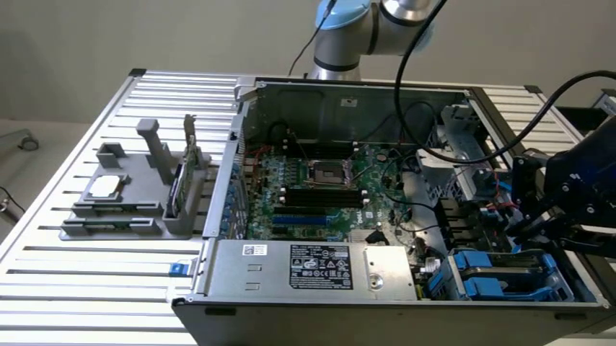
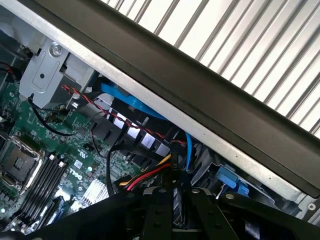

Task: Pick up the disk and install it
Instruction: 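Insert the first disk wire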

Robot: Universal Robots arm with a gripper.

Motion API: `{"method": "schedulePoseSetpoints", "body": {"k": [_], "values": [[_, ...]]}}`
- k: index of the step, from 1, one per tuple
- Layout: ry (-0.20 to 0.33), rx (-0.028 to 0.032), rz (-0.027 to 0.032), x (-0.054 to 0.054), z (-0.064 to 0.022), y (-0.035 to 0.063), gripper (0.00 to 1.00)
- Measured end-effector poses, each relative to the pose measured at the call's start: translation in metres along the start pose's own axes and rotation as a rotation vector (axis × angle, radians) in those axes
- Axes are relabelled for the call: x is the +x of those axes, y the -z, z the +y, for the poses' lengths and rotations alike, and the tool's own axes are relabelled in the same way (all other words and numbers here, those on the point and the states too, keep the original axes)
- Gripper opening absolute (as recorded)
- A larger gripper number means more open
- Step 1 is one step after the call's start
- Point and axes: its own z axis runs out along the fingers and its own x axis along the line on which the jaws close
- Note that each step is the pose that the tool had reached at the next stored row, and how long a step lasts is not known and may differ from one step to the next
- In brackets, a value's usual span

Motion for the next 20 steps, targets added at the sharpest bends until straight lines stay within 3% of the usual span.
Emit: {"method": "schedulePoseSetpoints", "body": {"k": [5, 20], "values": [[-0.003, -0.0002, -0.0001, 0.0010, -0.0012, 0.0011, 0.16], [-0.028, -0.0050, 0.0104, 0.0034, -0.0045, 0.0069, 0.16]]}}
